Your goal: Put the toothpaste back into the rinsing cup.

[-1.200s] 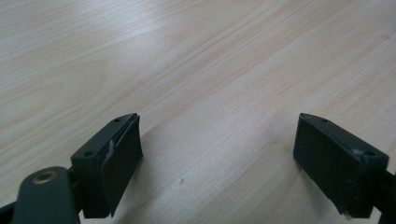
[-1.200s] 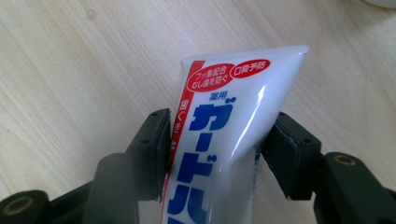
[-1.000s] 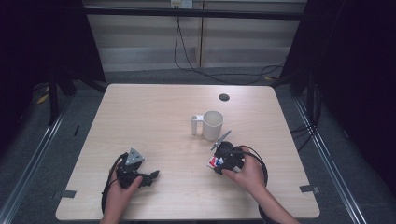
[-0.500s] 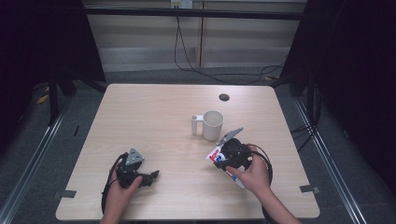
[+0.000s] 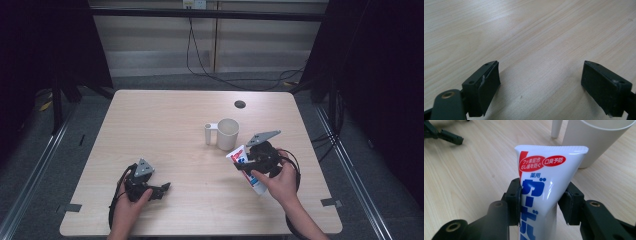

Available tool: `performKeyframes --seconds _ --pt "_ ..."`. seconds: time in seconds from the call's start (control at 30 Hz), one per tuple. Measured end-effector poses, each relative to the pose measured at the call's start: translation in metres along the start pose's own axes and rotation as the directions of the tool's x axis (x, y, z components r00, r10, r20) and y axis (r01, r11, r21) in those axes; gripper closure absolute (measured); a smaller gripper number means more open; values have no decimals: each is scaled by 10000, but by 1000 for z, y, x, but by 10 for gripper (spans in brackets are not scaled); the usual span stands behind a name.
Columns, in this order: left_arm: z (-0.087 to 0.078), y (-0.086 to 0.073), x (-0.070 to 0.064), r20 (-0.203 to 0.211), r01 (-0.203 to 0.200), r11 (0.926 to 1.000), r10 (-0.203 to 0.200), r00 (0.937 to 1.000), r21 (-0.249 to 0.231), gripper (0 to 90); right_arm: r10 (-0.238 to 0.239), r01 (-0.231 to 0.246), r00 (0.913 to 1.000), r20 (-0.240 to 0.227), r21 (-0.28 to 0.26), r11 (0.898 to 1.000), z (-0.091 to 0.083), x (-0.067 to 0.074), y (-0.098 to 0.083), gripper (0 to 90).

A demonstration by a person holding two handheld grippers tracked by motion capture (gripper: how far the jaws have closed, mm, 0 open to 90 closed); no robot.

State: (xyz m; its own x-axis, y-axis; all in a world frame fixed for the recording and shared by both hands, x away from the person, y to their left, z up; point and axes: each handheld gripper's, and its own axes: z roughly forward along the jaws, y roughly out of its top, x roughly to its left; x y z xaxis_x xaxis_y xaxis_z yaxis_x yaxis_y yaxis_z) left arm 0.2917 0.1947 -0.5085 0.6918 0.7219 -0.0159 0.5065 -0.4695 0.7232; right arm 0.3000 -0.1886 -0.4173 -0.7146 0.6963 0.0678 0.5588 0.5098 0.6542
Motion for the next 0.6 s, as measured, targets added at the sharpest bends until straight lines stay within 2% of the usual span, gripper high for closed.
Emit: performKeyframes --seconds 0.3,0.6 --pt "0 0 0 -6 -1 10000 1 10000 3 150 185 -163 9995 253 -848 9963 -8 -5 -1 570" --pt "0 0 0 -9 6 10000 -6 10000 6 150 579 -557 9983 66 -1845 9813 -17 -13 -1 570"
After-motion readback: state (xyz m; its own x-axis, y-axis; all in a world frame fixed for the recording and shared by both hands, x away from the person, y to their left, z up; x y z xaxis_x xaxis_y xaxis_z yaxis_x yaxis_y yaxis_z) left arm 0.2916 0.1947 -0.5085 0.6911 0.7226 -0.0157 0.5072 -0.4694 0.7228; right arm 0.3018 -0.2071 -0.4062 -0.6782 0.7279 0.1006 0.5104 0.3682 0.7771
